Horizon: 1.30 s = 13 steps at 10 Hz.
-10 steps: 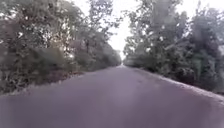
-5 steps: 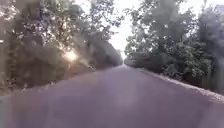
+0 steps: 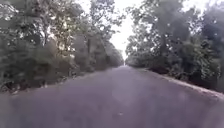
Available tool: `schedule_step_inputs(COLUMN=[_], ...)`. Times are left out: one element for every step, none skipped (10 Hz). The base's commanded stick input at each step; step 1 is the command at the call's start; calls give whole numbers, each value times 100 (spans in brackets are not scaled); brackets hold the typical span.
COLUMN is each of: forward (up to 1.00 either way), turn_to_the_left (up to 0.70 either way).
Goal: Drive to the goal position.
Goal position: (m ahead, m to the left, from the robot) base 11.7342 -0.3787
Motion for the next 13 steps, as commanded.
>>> schedule_step_inputs(forward=[100,100,100,100,100,100,100,100,100,100,100,100,100], turn_to_the_left=[0,0,0,0,0,0,0,0,0,0,0,0,0])
